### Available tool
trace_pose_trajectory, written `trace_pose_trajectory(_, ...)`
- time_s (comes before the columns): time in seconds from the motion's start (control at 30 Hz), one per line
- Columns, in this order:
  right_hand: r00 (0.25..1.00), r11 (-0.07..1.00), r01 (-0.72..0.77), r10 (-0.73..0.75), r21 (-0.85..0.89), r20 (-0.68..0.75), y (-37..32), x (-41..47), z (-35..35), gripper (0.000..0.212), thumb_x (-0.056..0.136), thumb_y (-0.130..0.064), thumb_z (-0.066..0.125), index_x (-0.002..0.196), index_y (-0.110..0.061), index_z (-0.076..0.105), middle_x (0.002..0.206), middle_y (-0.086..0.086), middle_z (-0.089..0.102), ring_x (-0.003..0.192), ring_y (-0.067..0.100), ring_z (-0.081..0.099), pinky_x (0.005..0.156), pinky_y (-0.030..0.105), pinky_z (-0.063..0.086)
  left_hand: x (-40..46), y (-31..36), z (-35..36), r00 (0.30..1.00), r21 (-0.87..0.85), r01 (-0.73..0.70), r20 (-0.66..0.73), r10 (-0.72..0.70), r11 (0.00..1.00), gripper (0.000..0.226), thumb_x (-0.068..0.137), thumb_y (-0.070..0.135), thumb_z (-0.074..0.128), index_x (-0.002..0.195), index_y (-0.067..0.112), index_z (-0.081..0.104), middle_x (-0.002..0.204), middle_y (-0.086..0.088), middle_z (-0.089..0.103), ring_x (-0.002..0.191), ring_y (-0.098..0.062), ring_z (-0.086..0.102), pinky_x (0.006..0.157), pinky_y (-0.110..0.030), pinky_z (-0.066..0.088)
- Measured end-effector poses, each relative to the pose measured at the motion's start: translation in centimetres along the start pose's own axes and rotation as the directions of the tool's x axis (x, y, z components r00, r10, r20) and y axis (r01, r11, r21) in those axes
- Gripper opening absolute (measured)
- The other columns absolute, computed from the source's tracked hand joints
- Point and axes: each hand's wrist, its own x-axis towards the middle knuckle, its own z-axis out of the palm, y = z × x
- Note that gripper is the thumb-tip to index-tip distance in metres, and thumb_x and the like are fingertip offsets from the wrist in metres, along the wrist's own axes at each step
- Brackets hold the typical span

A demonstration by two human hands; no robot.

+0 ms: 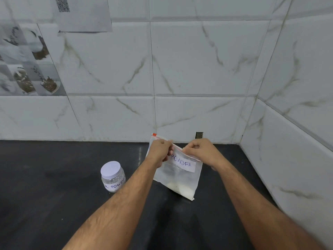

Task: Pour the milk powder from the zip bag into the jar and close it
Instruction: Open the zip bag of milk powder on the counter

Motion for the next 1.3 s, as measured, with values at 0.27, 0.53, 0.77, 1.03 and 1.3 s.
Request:
trace_pose_trajectory(0.27,0.982,0.987,-0.156,0.160,-0.042,0.103,-2.2,1.5,0.0,0.014,0.081,-0.014,0.069,0.076,-0.003,0.076,0.056,-0.003,0.069,0.049,0.007,0.058,0.051,0.023,0.040,-1.0,0.2,0.7,0.987,0.036,-0.144,0.079,0.141,0.989,0.030,0.102,0.023,0.052,0.082,0.005,0.065,0.070,-0.003,0.066,0.048,-0.006,0.057,0.042,-0.018,0.042)
trace_pose_trajectory(0.53,0.983,0.980,-0.184,0.184,-0.078,0.004,-1.6,1.2,0.6,0.028,0.082,-0.010,0.060,0.055,-0.014,0.055,0.052,0.000,0.046,0.049,0.014,0.040,0.045,0.023,0.033,-1.2,-0.4,0.5,0.977,0.024,-0.153,0.152,0.148,0.988,0.032,0.104,0.027,0.049,0.079,0.011,0.062,0.067,0.006,0.065,0.051,-0.004,0.060,0.045,-0.019,0.044)
trace_pose_trajectory(0.77,0.939,0.947,-0.291,0.255,-0.139,-0.231,-0.3,1.2,-2.0,0.020,0.081,-0.009,0.059,0.061,-0.007,0.061,0.058,0.009,0.056,0.049,0.022,0.051,0.049,0.025,0.039,-1.2,0.6,0.4,0.974,0.322,-0.220,0.020,0.225,0.921,0.022,0.086,0.025,0.051,0.068,0.012,0.054,0.067,-0.008,0.070,0.045,-0.007,0.061,0.045,-0.024,0.047)
trace_pose_trajectory(1.03,0.865,0.876,-0.435,0.343,-0.209,-0.366,1.3,0.3,-5.9,0.019,0.088,-0.010,0.063,0.071,-0.002,0.067,0.066,0.014,0.073,0.050,0.026,0.066,0.056,0.030,0.057,-0.8,4.7,0.6,0.937,0.818,-0.230,0.040,0.348,0.527,0.035,0.082,0.036,0.055,0.067,0.006,0.065,0.067,-0.007,0.069,0.072,-0.028,0.066,0.067,-0.034,0.055)
trace_pose_trajectory(1.3,0.858,0.886,-0.462,0.453,0.022,-0.241,3.5,-0.7,-5.4,0.012,0.089,-0.007,0.067,0.079,0.000,0.069,0.067,0.012,0.069,0.060,0.020,0.070,0.064,0.034,0.063,0.4,8.2,2.0,0.920,0.888,-0.230,0.065,0.387,0.398,0.030,0.080,0.033,0.057,0.059,0.012,0.054,0.058,0.000,0.059,0.054,-0.017,0.051,0.047,-0.024,0.034)
